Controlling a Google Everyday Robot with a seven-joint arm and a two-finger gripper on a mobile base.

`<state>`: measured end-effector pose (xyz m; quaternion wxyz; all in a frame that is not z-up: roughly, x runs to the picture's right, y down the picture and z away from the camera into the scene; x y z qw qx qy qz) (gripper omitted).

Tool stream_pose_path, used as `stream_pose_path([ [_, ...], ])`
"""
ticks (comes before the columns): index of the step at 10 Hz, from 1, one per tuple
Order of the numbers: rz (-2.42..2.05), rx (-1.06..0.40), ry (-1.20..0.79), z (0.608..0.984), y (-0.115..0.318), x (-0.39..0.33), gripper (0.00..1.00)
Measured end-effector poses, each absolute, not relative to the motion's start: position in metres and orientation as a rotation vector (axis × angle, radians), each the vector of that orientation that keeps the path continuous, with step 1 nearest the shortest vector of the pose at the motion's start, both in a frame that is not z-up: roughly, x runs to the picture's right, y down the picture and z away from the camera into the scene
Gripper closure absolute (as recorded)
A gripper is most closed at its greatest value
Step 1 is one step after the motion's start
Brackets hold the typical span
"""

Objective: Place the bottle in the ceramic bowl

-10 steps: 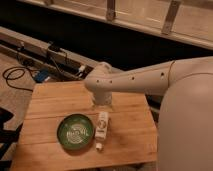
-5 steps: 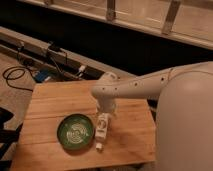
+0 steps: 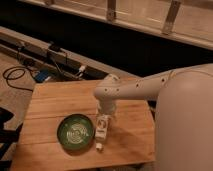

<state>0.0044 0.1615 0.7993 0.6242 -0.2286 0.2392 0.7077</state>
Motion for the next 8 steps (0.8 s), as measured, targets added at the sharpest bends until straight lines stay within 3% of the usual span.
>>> stream_pose_path([
  [8,1.621,-0.530,0.559,0.806,0.160,0.001,0.35],
])
